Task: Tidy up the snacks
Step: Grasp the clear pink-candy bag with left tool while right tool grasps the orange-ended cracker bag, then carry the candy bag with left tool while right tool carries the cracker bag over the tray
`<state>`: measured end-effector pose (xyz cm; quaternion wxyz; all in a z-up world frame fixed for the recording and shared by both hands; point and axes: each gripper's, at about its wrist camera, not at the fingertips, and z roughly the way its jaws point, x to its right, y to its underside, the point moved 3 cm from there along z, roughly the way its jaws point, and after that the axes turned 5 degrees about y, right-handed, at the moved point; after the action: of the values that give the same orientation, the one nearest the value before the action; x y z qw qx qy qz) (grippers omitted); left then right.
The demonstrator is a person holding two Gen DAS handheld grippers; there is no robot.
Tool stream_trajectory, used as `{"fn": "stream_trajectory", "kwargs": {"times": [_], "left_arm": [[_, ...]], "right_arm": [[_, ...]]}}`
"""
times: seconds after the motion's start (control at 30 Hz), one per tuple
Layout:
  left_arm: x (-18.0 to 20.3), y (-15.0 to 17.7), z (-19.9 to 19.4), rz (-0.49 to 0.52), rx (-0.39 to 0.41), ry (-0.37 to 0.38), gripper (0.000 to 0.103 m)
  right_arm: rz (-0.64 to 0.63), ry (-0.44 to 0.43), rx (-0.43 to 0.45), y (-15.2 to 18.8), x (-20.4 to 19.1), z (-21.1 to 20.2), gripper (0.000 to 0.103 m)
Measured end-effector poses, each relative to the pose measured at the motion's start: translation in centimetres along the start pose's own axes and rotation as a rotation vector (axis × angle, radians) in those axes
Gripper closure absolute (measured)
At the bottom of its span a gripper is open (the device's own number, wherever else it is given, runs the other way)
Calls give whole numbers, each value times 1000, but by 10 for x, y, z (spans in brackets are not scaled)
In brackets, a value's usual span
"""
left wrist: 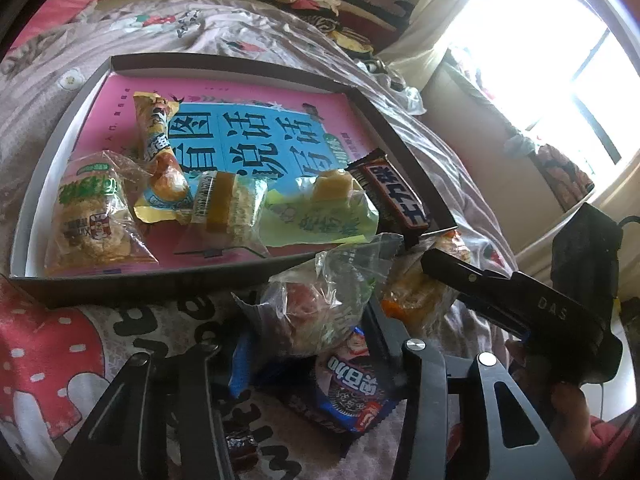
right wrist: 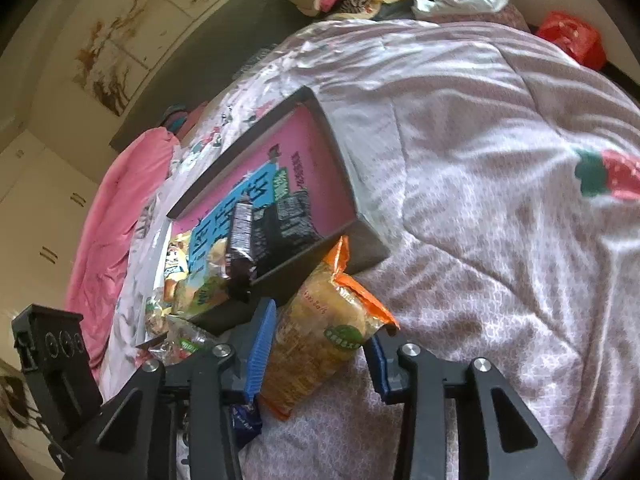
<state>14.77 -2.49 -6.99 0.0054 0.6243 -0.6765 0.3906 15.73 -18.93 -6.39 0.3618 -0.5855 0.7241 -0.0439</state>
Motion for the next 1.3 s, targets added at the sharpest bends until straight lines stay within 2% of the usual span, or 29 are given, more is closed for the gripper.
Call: {"fn": "stream_trajectory", "kwargs": {"times": [0.2,0.43,0.73,1.3], "left_arm": [[4,-3,-15,6,31,19,55],[3,-6,-35,7,72,0,55],[-4,-11,-54,3,110,-47,54],[-10,-18,-72,-16,159,-50,54]], "right_arm": [[-104,25,58,-2,-18,-20,67],[-187,44,118,-7,-32,-39,72],[-238,46,167,-14,-50,-54,72],[-280,47,214,-25,-69,-68,72]]}}
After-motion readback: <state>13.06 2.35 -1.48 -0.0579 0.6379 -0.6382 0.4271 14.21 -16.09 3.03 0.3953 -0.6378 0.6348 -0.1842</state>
